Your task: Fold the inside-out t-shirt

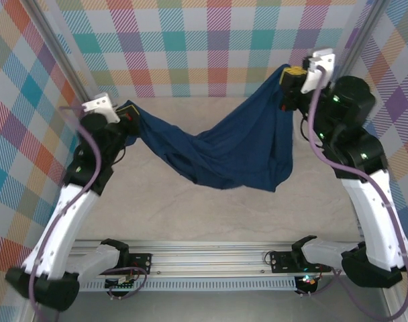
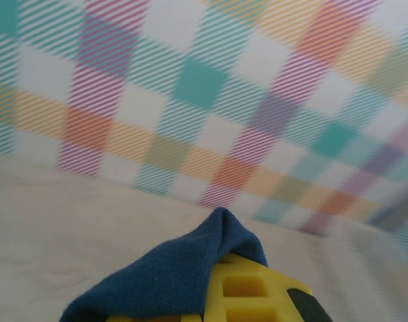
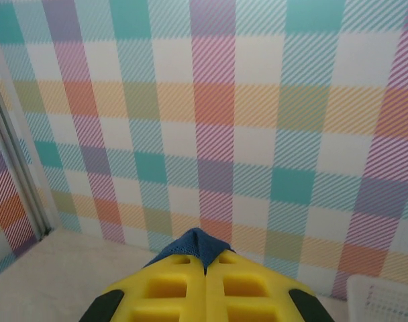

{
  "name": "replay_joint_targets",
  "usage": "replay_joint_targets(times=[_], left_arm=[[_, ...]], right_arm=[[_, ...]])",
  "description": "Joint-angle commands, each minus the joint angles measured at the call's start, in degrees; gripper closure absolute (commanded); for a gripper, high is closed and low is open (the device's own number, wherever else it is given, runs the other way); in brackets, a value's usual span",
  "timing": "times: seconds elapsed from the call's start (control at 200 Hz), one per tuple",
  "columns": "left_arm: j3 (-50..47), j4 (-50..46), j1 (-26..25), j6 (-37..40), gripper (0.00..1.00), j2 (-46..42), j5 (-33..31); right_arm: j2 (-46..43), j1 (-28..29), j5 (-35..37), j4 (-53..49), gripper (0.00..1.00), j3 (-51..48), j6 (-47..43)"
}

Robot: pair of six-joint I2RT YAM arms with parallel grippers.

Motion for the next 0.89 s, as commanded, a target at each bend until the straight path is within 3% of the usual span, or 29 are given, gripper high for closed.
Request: replay_joint_targets(times=[0.0, 0.035, 0.14, 0.3, 0.43, 0.575, 0.89], left_arm=[[1.18, -3.16, 3.01, 1.93, 1.00, 13.02, -9.69], [2.90, -3.56, 3.70, 1.98, 0.95, 17.49, -9.84], [5.99, -8.25, 3.68, 2.75, 0.62, 25.93, -7.85], [-4.30, 0.39, -2.03, 1.55, 0.34, 19.76, 4.76], [-12.80, 10.98, -13.72, 2.25, 0.29, 18.63, 15.40], [-9.40, 14.76, -24.88, 7.84, 0.29, 29.73, 16.28], [8.58, 5.69, -33.78, 14.77, 0.38, 48.23, 10.69]], right_arm=[[3.31, 0.00, -2.65, -2.15, 1.00, -0.79, 4.40], [4.37, 0.00, -3.39, -1.79, 1.00, -2.23, 5.93], [10.44, -0.29, -5.70, -3.63, 1.00, -5.43, 9.27], [17.72, -4.87, -11.27, -3.63, 1.00, -11.35, 12.91], [19.86, -7.97, -15.05, -1.74, 1.00, -14.95, 13.81], [21.13, -10.30, -16.54, -1.90, 1.00, -15.34, 13.22], [22.98, -14.17, -18.93, -1.53, 1.00, -15.68, 12.60]])
